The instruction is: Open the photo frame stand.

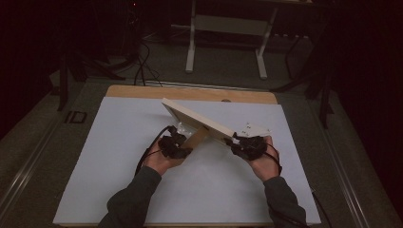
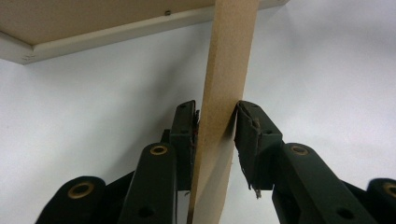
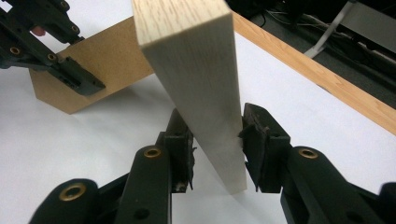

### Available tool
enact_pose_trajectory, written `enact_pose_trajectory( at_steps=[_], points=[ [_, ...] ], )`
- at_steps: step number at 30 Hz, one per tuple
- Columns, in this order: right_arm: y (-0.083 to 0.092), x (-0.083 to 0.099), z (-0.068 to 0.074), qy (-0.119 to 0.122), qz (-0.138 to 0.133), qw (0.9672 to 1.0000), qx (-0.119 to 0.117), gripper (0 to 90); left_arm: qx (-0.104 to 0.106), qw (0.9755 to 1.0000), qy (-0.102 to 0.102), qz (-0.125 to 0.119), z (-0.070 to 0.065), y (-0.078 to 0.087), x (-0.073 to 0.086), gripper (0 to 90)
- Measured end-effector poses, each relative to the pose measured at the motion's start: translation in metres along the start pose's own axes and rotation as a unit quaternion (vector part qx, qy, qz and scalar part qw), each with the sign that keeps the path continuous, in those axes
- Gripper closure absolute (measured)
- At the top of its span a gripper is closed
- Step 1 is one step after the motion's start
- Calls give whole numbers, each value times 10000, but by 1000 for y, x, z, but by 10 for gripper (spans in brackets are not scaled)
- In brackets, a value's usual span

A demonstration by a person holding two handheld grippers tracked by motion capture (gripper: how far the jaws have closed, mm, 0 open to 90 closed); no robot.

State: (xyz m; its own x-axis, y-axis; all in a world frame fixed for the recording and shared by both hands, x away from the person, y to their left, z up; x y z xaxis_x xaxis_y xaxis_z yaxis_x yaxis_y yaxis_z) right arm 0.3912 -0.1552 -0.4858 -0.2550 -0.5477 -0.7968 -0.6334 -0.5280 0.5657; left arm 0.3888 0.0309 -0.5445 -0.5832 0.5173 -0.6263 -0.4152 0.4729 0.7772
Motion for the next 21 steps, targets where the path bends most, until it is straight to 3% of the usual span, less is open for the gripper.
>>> enact_pose_trajectory(
  at_steps=[14, 21],
  points=[
    [0, 0, 1, -2, -2, 10000, -5, 639, -60, 10000, -12, -36, 0, 0, 1, 677],
    [-1, 1, -1, -263, -94, 9995, -165, 609, -112, 9999, -33, -17, 0, -1, 2, 629]
  ],
)
Point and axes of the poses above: each handheld gripper's, and its own axes: y roughly backward along the jaws, x roughly out of its underside, z roughly to its left, the point moved 8 cm from there along -y, roughly forward along the jaws, and after that the axes turned 3 degrees about y, right-handed, at the moved point
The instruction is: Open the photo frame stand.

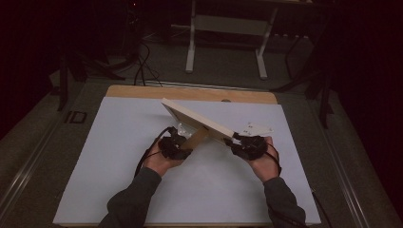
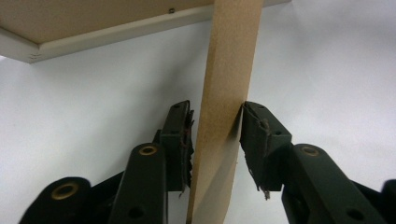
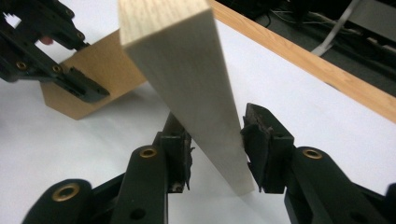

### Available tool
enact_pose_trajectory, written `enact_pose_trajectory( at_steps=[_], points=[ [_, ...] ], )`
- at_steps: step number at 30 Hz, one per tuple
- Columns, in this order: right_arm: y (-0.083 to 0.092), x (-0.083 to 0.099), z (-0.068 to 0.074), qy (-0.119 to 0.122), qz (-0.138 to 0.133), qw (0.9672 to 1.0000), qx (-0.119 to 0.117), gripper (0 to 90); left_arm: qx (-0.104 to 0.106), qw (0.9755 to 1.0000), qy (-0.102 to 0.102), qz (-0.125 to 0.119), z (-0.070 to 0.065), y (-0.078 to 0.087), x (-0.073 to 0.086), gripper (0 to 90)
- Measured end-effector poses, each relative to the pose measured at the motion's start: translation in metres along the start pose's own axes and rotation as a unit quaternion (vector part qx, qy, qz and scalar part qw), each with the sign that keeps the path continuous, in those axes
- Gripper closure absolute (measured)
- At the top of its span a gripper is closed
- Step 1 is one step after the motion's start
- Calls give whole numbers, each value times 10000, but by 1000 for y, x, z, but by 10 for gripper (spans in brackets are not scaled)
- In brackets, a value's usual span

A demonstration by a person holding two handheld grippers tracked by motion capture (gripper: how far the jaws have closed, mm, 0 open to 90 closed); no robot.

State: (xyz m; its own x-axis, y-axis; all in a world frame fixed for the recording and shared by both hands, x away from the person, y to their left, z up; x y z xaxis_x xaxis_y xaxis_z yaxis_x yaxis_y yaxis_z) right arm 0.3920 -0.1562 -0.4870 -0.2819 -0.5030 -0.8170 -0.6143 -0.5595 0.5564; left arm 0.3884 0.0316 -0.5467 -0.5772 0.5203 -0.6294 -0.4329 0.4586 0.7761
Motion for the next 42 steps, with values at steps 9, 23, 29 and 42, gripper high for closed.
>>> enact_pose_trajectory(
  at_steps=[9, 23, 29, 42],
  points=[
    [0, -2, 1, -28, -19, 9999, -95, 552, 75, 10000, 41, -9, 0, 1, 2, 560],
    [-3, 4, 0, -120, 126, 9998, -96, 429, 19, 9997, 102, -206, 5, 10, 0, 486],
    [-3, 8, -2, -132, 193, 9997, -56, 407, 69, 9994, 176, -287, 7, 16, 0, 484],
    [-3, 17, 0, -126, 306, 9994, -93, 391, 258, 9970, 488, -540, 10, 29, -3, 481]
  ],
)
Point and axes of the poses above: each handheld gripper's, and its own axes: y roughly backward along the jaws, x roughly out of its underside, z roughly to its left, the point moved 8 cm from there along -y, roughly forward along the jaws, and after that the axes turned 3 degrees about y, right-handed, at the moved point
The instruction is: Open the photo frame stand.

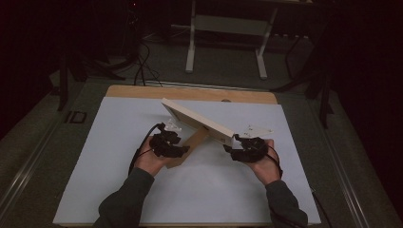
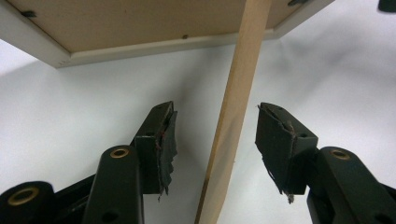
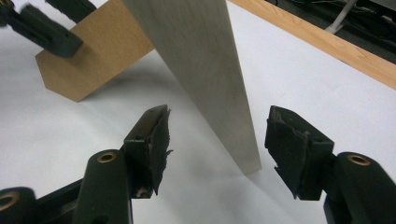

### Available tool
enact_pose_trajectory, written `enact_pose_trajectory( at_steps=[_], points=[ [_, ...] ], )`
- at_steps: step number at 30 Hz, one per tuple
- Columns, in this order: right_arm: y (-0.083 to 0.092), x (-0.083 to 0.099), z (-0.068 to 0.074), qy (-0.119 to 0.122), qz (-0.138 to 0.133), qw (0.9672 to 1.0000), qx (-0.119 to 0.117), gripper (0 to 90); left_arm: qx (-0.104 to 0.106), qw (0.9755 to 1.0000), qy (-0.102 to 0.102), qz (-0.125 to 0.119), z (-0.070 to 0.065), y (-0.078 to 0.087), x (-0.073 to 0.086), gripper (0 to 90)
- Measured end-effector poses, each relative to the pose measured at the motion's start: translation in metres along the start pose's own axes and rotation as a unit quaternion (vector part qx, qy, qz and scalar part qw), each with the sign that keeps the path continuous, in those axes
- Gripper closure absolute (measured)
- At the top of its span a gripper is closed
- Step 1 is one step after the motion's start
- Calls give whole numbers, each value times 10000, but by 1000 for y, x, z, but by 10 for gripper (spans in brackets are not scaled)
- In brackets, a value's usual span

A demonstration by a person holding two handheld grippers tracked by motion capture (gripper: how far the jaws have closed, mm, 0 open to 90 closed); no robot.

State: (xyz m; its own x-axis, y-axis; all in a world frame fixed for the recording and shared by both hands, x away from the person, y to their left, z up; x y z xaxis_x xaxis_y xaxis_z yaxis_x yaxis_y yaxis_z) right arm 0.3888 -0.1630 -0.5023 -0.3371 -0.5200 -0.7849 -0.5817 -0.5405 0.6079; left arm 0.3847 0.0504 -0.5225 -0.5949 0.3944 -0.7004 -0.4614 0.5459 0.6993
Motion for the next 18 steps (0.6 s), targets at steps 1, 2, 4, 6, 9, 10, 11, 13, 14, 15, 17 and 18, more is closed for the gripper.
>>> enact_pose_trajectory(
  at_steps=[1, 2, 4, 6, 9, 10, 11, 13, 14, 15, 17, 18],
  points=[
    [0, 1, 0, -7, 0, 10000, 1, 390, -34, 10000, 12, -33, 1, 3, -1, 481],
    [1, 3, -1, -24, 17, 10000, 2, 390, -45, 10000, 28, -49, 2, 4, -1, 480],
    [1, 5, -1, -34, 41, 10000, 3, 389, -53, 9999, 71, -96, 4, 6, -2, 480],
    [1, 7, -1, -46, 50, 10000, -1, 389, -57, 9999, 97, -128, 5, 7, -2, 484],
    [1, 11, -2, -49, 93, 9999, 3, 390, -78, 9996, 170, -205, 9, 12, -4, 489],
    [1, 12, -2, -54, 106, 9999, 4, 389, -90, 9995, 195, -229, 10, 13, -4, 493],
    [2, 13, -2, -63, 105, 9999, 5, 389, -128, 9994, 202, -238, 12, 14, -4, 496],
    [3, 15, -3, -86, 110, 9999, 3, 391, -92, 9993, 247, -281, 13, 16, -6, 514],
    [3, 15, -3, -82, 108, 9999, 7, 391, -119, 9992, 250, -303, 14, 17, -6, 516],
    [4, 16, -4, -84, 121, 9999, 2, 391, -104, 9990, 279, -324, 15, 18, -7, 518],
    [6, 17, -5, -78, 128, 9999, 13, 392, -120, 9989, 289, -358, 17, 20, -8, 519],
    [6, 18, -5, -100, 136, 9999, 13, 393, -109, 9988, 293, -364, 17, 21, -9, 521]
  ],
)
Point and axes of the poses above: each handheld gripper's, and its own axes: y roughly backward along the jaws, x roughly out of its underside, z roughly to its left, the point moved 8 cm from there along -y, roughly forward along the jaws, and after that the axes turned 3 degrees about y, right-handed, at the moved point
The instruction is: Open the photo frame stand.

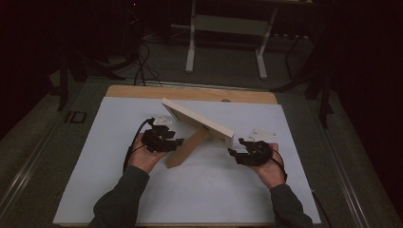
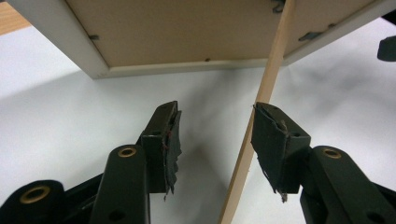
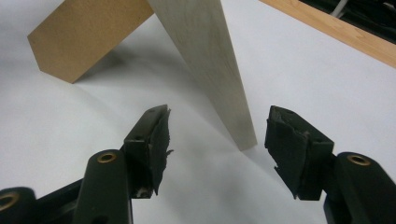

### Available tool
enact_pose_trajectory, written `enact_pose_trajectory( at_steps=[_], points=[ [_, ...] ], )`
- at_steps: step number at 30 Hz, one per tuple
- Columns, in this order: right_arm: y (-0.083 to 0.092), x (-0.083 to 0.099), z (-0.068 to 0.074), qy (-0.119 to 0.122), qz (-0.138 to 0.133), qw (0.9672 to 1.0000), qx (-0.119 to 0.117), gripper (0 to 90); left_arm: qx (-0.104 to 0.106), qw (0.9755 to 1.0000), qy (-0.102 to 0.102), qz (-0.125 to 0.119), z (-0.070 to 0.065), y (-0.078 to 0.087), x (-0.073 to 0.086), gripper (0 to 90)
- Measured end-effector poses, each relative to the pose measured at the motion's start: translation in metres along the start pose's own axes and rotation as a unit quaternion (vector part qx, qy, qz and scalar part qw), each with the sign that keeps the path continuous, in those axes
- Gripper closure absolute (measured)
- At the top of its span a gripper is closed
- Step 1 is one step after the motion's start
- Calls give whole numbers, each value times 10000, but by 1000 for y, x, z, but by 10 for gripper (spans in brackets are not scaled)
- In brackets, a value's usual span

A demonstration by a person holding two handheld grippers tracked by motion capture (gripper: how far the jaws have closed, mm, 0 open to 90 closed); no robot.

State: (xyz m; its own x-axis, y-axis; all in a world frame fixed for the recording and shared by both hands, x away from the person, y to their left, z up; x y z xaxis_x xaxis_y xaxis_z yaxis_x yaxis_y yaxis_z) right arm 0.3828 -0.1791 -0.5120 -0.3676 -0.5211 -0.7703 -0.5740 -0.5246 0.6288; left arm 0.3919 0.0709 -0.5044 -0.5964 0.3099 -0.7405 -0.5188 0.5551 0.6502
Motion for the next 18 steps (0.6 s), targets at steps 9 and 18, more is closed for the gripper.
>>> enact_pose_trajectory(
  at_steps=[9, 18],
  points=[
    [3, 8, -10, -130, 30, 9999, 14, 434, -3, 9997, 216, -147, 9, 5, -8, 528],
    [8, 15, -22, -314, 42, 9995, -49, 551, -12, 9986, 457, -264, 20, 2, -14, 542]
  ],
)
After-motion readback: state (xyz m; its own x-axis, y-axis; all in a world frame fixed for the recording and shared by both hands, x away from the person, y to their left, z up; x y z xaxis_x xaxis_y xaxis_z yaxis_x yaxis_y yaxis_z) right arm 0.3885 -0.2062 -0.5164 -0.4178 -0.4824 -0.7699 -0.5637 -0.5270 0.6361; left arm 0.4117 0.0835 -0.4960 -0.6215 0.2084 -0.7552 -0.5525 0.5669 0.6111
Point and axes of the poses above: each handheld gripper's, and its own axes: y roughly backward along the jaws, x roughly out of its underside, z roughly to its left, the point moved 8 cm from there along -y, roughly forward along the jaws, and after that the axes turned 3 degrees about y, right-handed, at the moved point
